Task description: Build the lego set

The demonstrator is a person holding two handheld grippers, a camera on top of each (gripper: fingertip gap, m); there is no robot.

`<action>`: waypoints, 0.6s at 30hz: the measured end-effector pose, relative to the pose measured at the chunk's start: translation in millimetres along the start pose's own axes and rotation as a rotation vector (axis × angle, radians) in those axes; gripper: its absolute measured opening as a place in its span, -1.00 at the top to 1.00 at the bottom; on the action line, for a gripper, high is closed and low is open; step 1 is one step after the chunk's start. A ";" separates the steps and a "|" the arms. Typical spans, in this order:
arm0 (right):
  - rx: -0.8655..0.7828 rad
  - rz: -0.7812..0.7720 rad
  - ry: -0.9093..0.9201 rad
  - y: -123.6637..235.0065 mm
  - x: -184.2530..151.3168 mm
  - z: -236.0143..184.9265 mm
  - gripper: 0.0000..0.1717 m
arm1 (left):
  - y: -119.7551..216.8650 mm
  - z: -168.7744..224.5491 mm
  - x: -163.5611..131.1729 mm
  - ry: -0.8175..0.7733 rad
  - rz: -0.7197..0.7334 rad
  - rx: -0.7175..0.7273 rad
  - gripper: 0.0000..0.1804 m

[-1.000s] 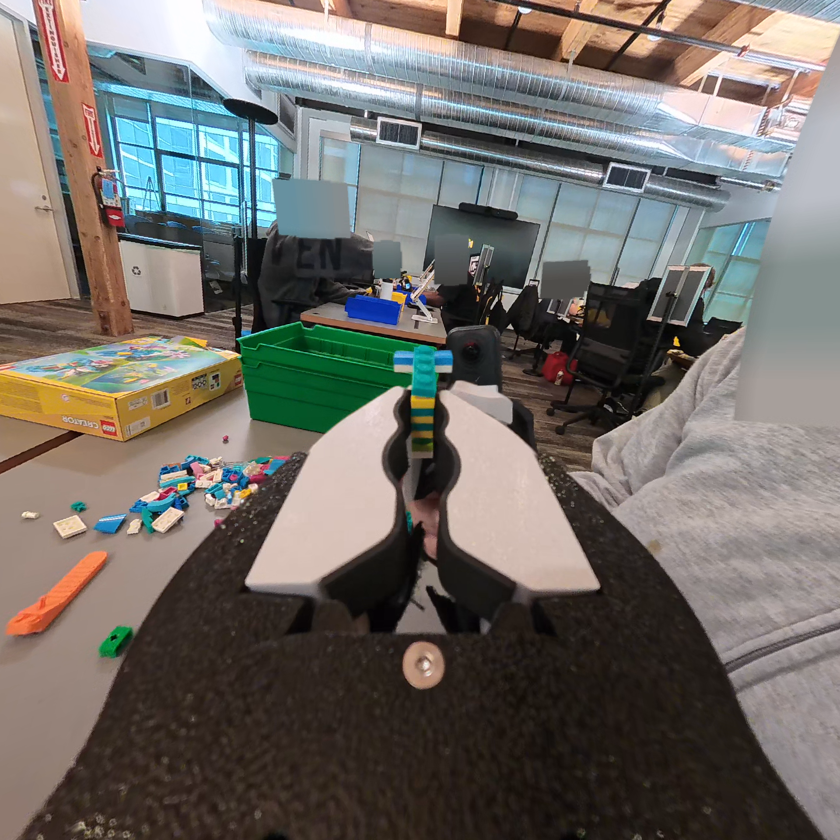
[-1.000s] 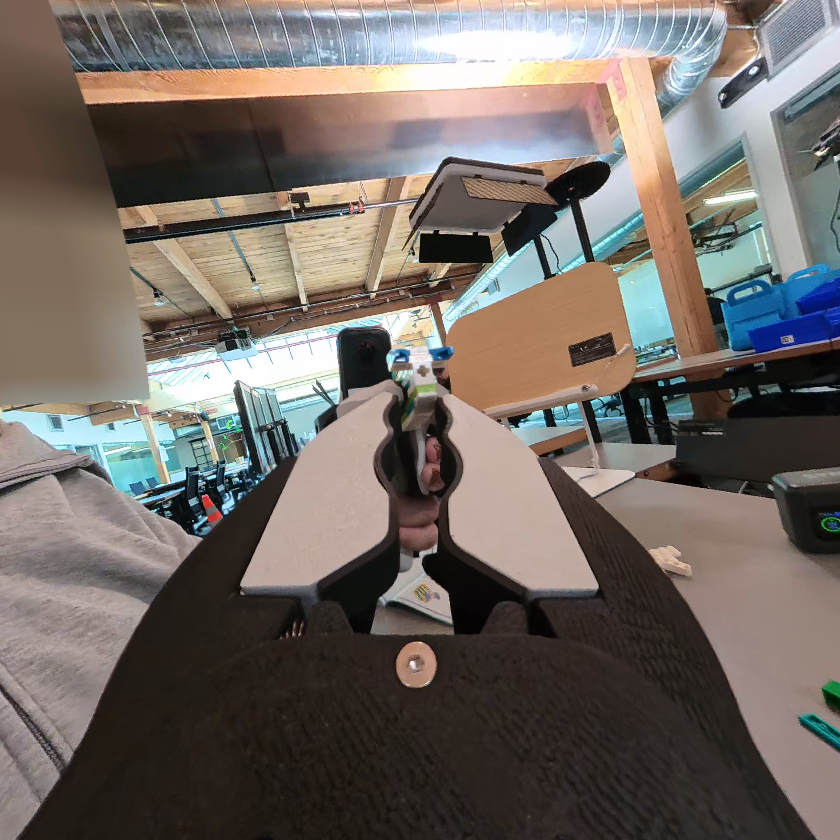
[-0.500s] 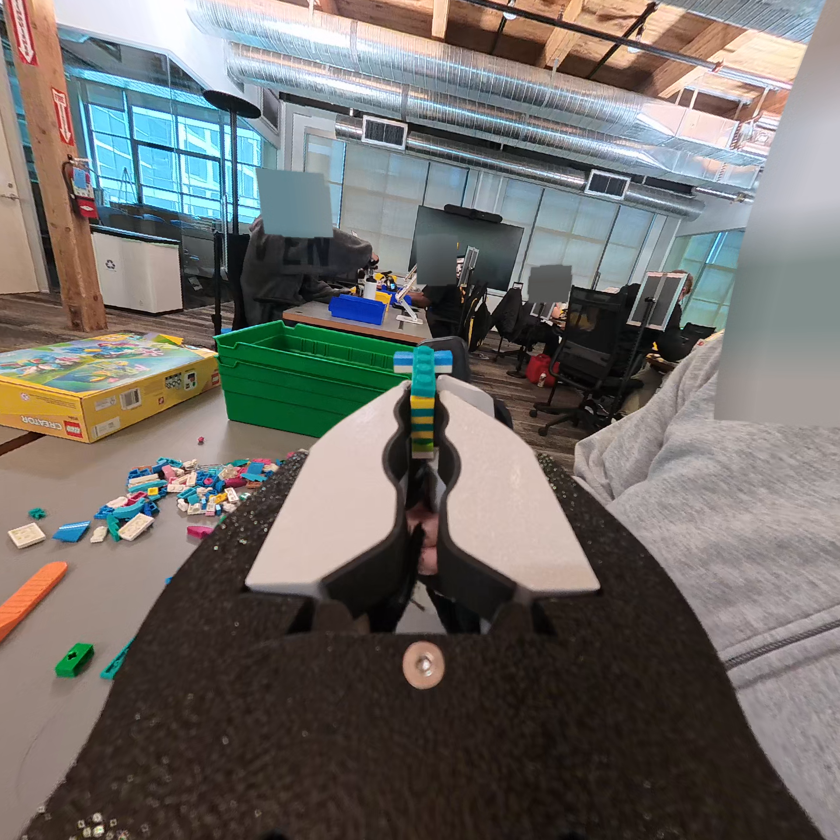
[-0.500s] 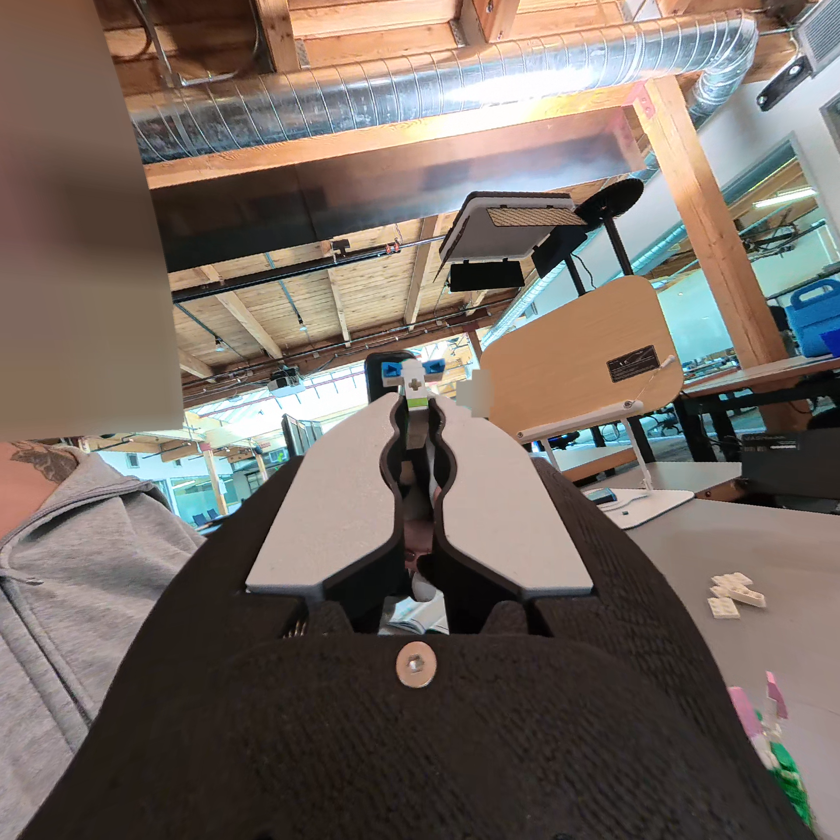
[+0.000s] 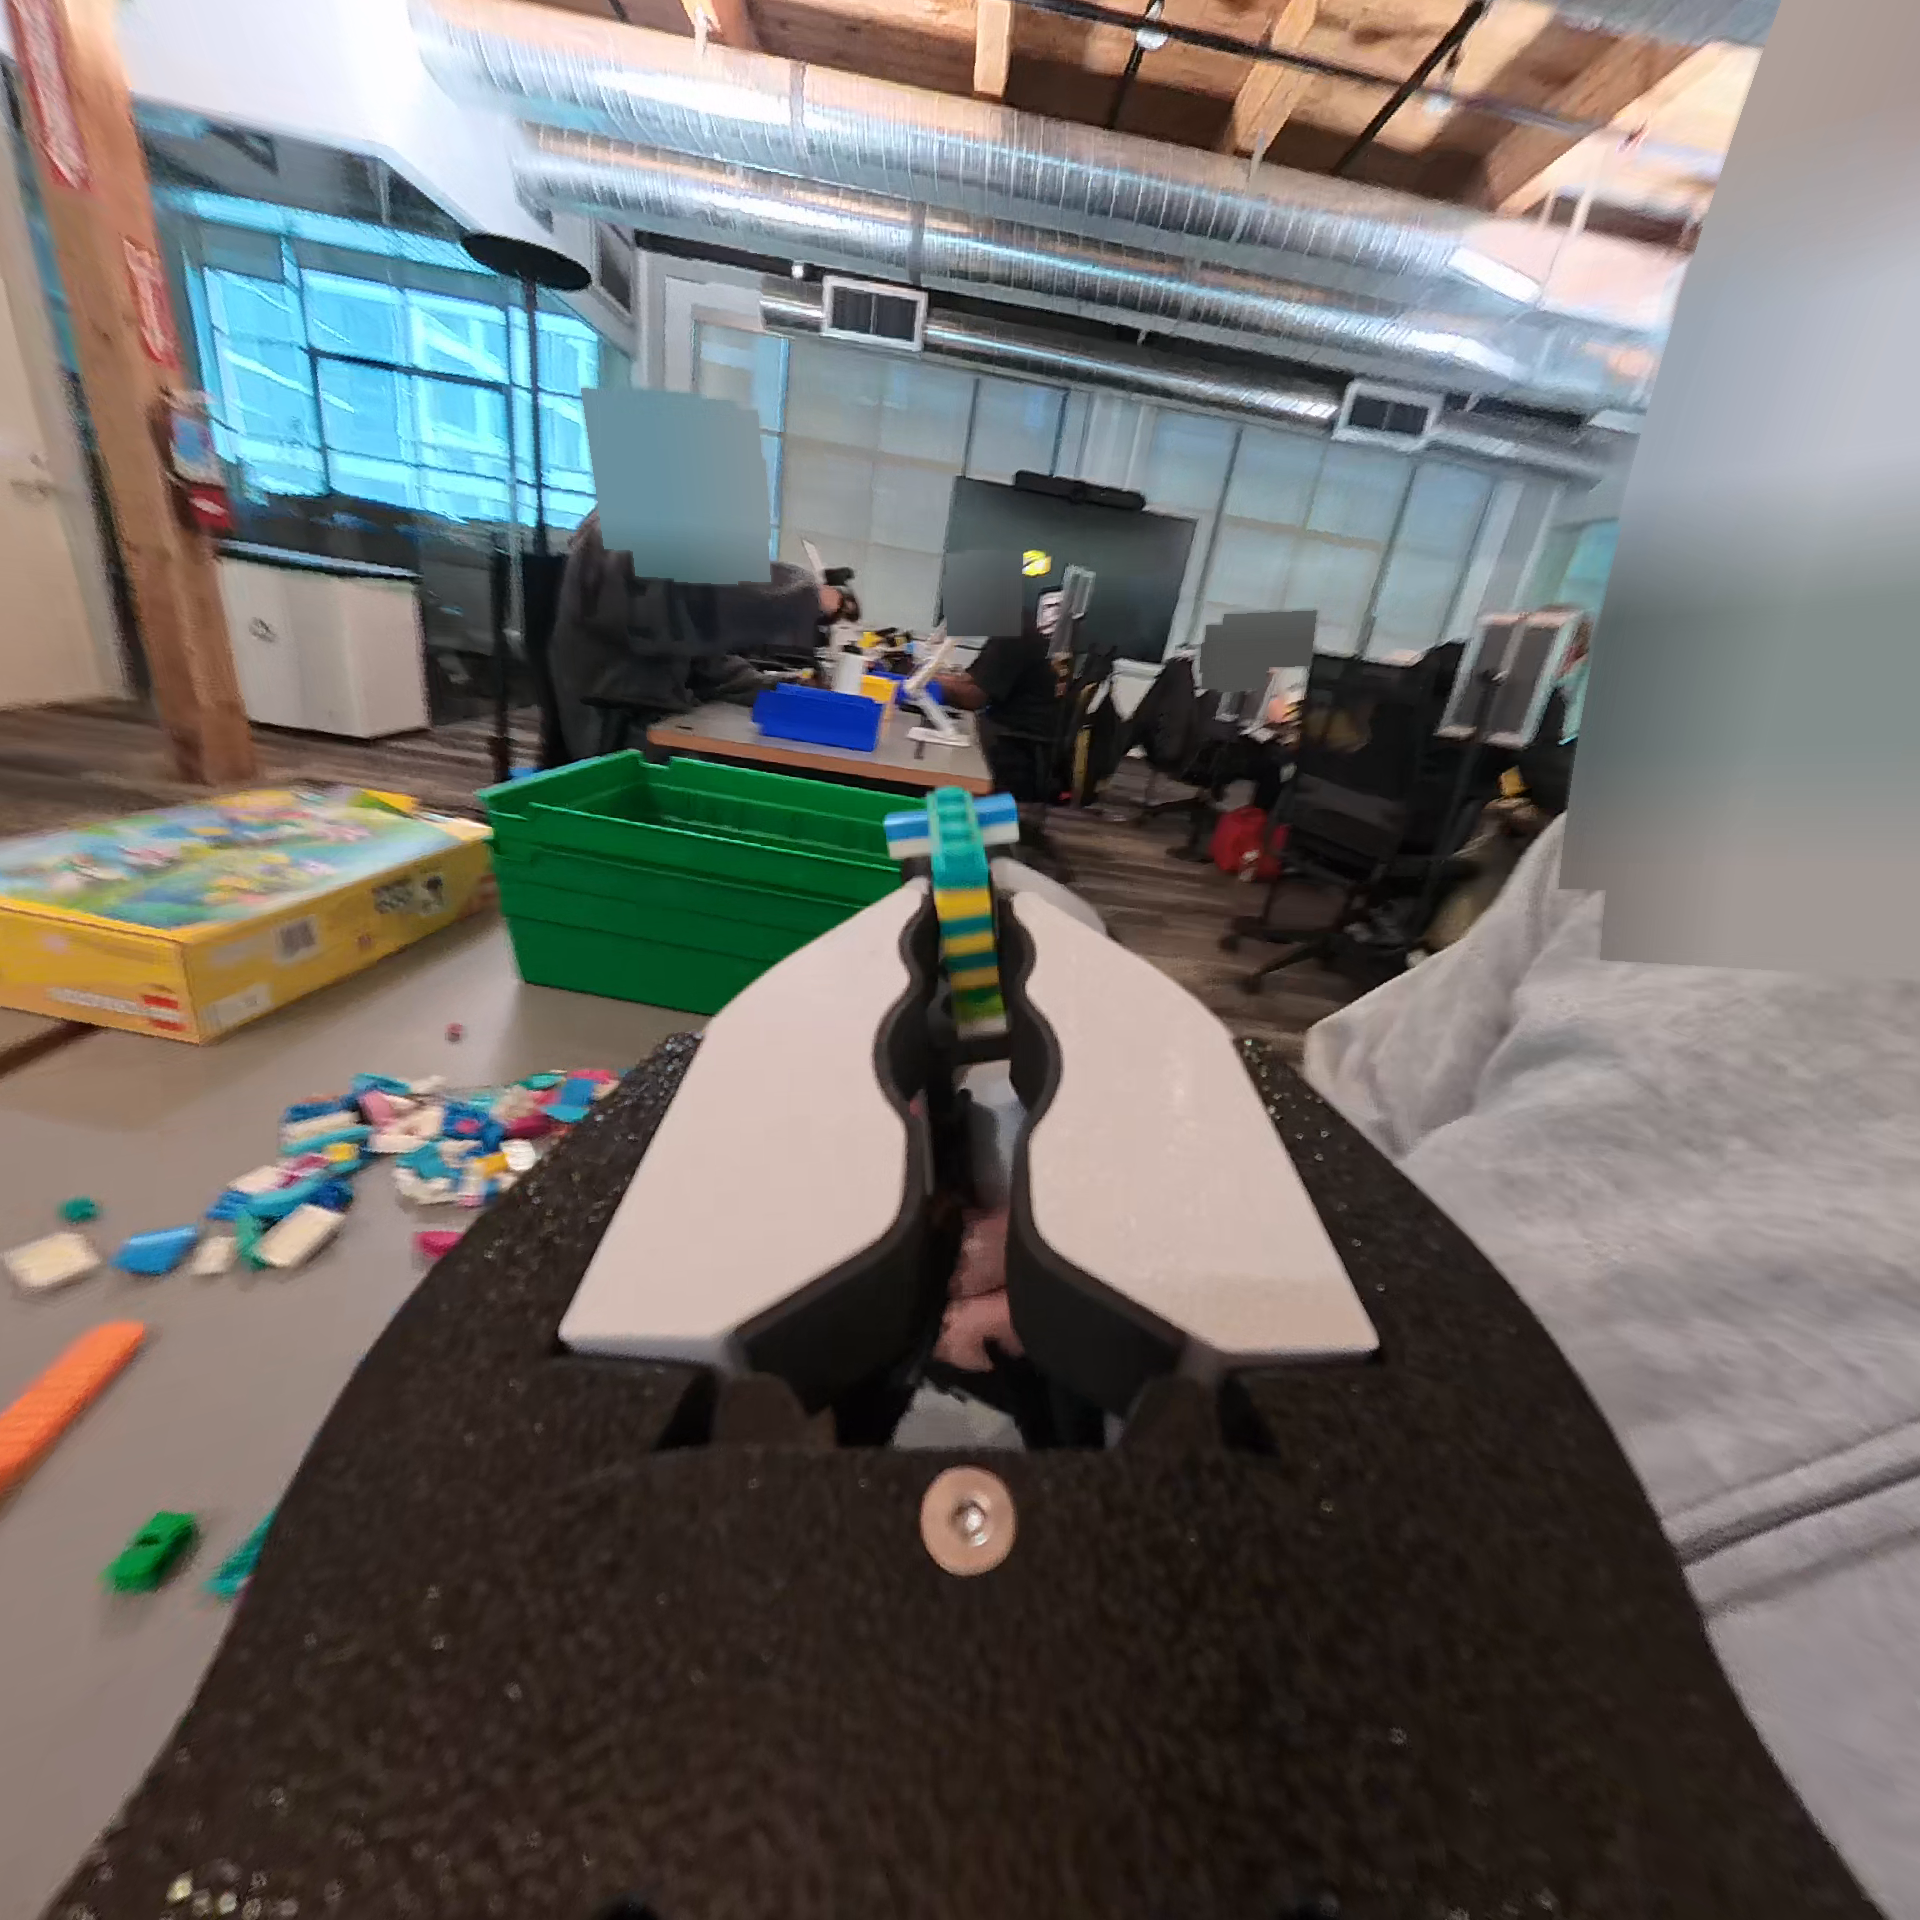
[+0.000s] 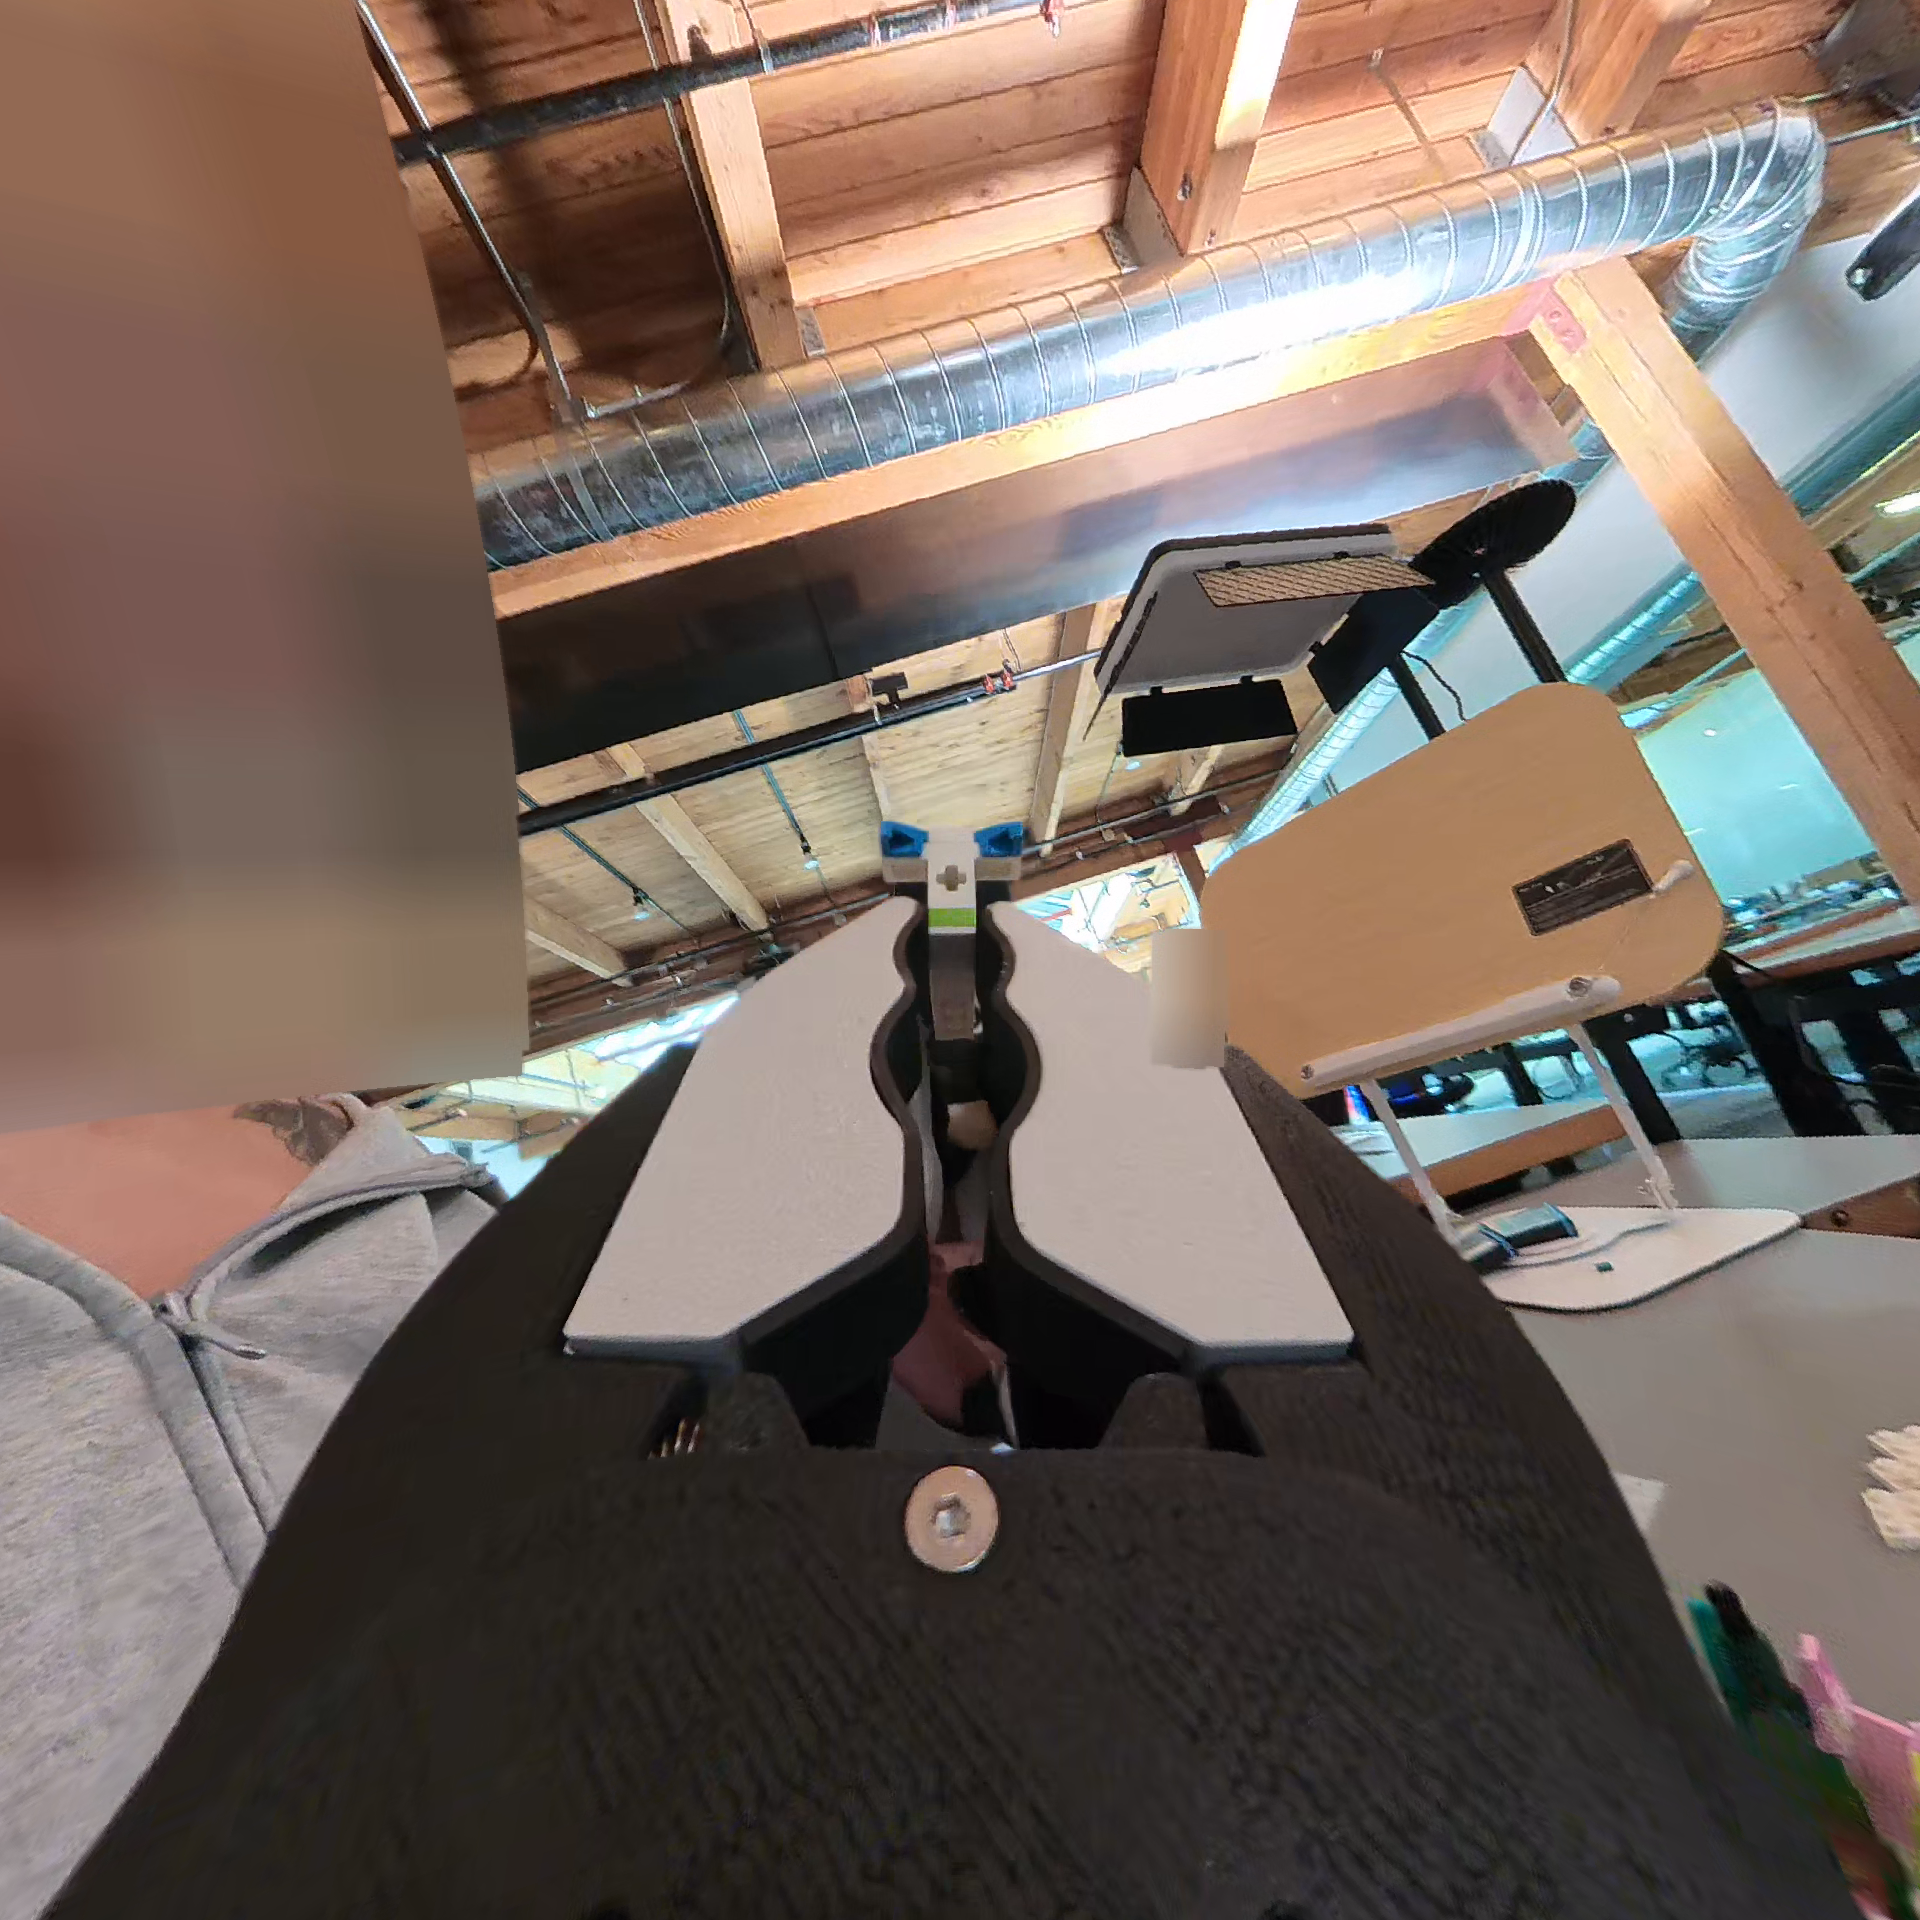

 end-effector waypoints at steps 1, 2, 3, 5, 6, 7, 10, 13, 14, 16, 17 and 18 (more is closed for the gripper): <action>0.002 0.018 -0.015 0.3 2.0 0.0 0.93 | -0.1 -0.3 -0.1 -0.030 -0.007 0.018 0.86; 0.006 0.032 -0.028 0.8 4.0 0.1 0.93 | -0.2 -0.3 -0.3 -0.059 -0.014 0.032 0.83; 0.005 0.042 -0.036 1.2 5.8 0.5 0.93 | -0.3 0.0 -0.4 -0.083 -0.021 0.043 0.79; 0.008 0.051 -0.039 1.8 8.1 0.2 0.92 | 0.1 0.4 -1.0 -0.135 -0.035 0.068 0.71; 0.007 0.053 -0.038 1.9 8.8 -0.1 0.93 | 0.6 -0.5 -1.5 -0.174 -0.045 0.090 0.65; 0.008 0.053 -0.039 1.8 9.2 -0.5 0.93 | 1.6 -2.4 -2.1 -0.229 -0.058 0.121 0.58; -0.001 0.045 -0.051 1.1 9.8 -0.4 0.93 | 6.3 -11.0 -2.2 -0.500 -0.122 0.268 0.23; -0.014 0.031 -0.075 0.9 8.2 1.0 0.92 | 3.7 -7.8 -5.0 -0.843 -0.250 0.342 -0.05; -0.022 0.023 -0.088 0.7 7.0 1.9 0.93 | 2.3 -4.7 -5.1 -0.980 -0.278 0.357 -0.04; -0.025 0.011 -0.113 -0.1 4.3 2.1 0.93 | -0.3 2.9 -4.2 -1.253 -0.300 0.376 0.07; -0.028 0.001 -0.124 -0.7 2.3 2.2 0.93 | -1.7 5.3 -5.2 -1.358 -0.315 0.377 0.12; -0.027 -0.009 -0.135 -1.2 0.3 2.0 0.93 | -3.1 5.4 -6.6 -1.423 -0.336 0.380 0.14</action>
Point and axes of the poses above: each gripper's, where its closed fingertips meet, y back along the fingers, x out of its top, z = x × y across the jaws, the point moved 3 cm from there along y, back along the fingers, and after that the axes turned 3 degrees about -y, right-handed, at the moved point
